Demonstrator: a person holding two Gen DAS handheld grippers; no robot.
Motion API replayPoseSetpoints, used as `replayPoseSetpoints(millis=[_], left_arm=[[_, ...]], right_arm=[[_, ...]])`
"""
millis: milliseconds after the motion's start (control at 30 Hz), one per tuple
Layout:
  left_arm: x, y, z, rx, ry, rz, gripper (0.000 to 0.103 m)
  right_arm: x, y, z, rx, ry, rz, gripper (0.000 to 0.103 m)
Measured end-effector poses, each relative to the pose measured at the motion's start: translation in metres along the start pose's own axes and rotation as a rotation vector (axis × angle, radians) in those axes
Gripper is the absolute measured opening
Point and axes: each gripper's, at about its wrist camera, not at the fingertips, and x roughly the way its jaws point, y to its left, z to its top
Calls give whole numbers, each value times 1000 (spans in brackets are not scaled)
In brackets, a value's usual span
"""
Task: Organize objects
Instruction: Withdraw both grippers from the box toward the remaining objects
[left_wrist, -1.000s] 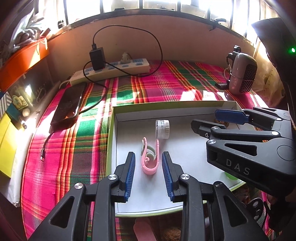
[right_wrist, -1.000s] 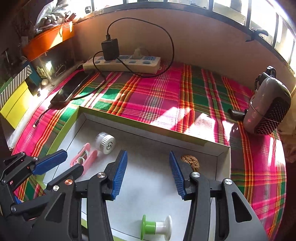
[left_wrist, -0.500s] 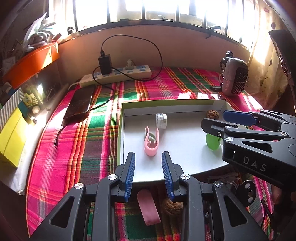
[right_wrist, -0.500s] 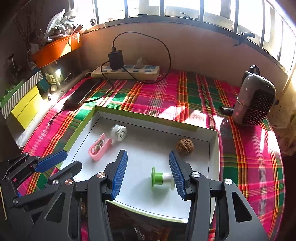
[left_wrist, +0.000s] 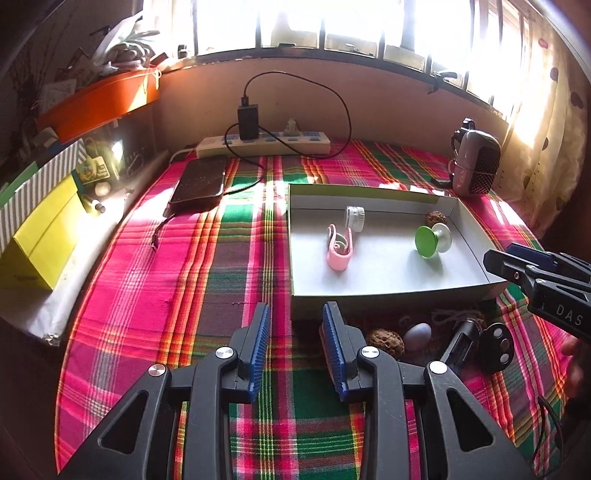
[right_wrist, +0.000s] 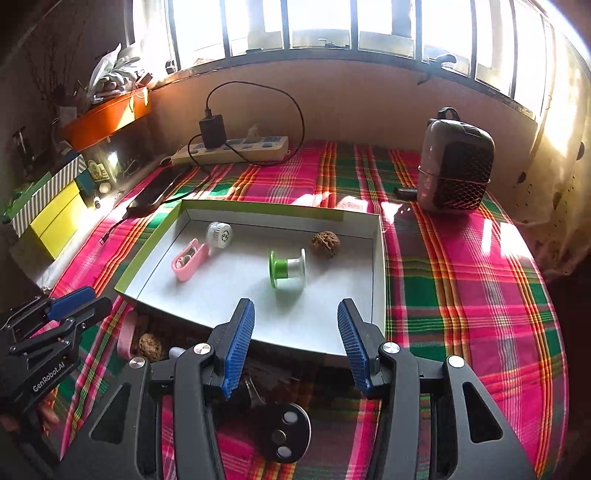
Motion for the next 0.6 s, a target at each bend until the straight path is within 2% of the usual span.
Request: replayPoseSetpoints(millis=[133,367,600], left_arm=[[-7,8,-8,-25,-8,-11,28],[-7,19,-23,-44,14,-26,28],[-6,20,-29,-58,36,-54,28]], right_arm=[[-7,-2,-14,21,1,8,48],[-14,-2,-36,2,12,-23,48],[-16,-6,-57,19,42,-9,49]])
